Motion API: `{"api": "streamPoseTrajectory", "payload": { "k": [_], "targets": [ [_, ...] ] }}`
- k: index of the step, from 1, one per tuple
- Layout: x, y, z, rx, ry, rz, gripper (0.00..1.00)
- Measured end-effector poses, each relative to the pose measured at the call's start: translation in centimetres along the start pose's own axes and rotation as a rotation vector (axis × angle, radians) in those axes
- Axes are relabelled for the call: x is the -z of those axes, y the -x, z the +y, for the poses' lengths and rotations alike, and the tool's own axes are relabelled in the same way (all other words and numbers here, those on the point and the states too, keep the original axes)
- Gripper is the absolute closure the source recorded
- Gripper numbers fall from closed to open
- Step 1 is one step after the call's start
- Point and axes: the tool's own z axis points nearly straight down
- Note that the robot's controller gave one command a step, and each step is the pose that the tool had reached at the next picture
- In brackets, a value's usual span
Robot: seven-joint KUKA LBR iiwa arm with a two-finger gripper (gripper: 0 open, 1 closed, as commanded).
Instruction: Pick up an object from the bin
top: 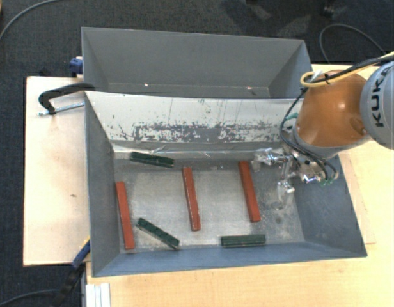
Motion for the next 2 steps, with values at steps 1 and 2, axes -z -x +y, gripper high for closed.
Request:
{"api": "streamPoseTrajectory", "payload": {
  "k": [1,2],
  "targets": [
    [-2.0,3.8,5.7,0.298,0.005,-0.001,0.0],
    [-2.1,5.4,6.7,0.527,0.007,-0.002,0.0]
  ]
}}
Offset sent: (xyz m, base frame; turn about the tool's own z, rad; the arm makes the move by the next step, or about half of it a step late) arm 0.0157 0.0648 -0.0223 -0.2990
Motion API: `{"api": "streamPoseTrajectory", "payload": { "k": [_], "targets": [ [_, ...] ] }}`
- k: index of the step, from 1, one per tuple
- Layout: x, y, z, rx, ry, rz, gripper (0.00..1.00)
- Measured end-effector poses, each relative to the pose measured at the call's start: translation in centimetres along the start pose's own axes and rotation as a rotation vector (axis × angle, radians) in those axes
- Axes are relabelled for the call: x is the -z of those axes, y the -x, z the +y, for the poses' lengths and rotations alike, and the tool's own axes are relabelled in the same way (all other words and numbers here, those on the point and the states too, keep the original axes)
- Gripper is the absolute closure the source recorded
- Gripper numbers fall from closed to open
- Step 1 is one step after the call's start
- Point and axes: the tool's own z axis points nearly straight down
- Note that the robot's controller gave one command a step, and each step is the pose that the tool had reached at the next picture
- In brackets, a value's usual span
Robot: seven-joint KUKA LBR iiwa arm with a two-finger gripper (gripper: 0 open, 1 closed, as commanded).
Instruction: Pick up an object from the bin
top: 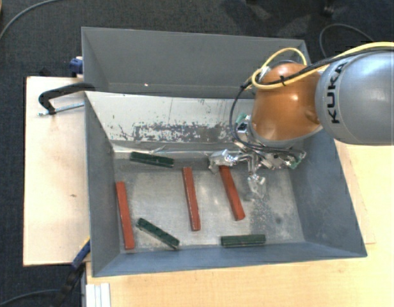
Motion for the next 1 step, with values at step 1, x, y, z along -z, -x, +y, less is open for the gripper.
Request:
{"api": "streamPoseTrajectory", "payload": {
  "k": [1],
  "targets": [
    [-0.04,-0.11,-0.01,-0.003,0.002,0.002,1.0]
  ]
}}
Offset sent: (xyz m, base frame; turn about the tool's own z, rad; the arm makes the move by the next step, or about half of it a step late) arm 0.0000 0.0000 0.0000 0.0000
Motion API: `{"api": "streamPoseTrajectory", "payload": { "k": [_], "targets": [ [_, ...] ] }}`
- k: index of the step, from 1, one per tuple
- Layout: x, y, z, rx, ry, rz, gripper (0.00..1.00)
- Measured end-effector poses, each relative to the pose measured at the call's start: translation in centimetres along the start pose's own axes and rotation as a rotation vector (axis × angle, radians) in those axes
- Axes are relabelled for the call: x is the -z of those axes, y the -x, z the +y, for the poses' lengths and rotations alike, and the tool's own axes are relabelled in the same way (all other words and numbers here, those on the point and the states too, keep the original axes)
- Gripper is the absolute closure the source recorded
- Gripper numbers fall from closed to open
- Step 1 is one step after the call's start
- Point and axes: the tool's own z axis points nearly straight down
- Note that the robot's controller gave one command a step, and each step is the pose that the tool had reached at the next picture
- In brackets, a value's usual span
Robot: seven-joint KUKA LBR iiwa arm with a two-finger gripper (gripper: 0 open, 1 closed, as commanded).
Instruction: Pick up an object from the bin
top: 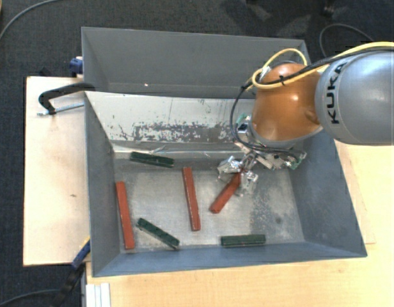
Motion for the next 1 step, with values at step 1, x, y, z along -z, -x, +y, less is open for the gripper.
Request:
{"api": "streamPoseTrajectory", "payload": {
  "k": [1],
  "targets": [
    [13.62,2.24,2.15,0.023,-0.008,-0.007,1.0]
  ]
}}
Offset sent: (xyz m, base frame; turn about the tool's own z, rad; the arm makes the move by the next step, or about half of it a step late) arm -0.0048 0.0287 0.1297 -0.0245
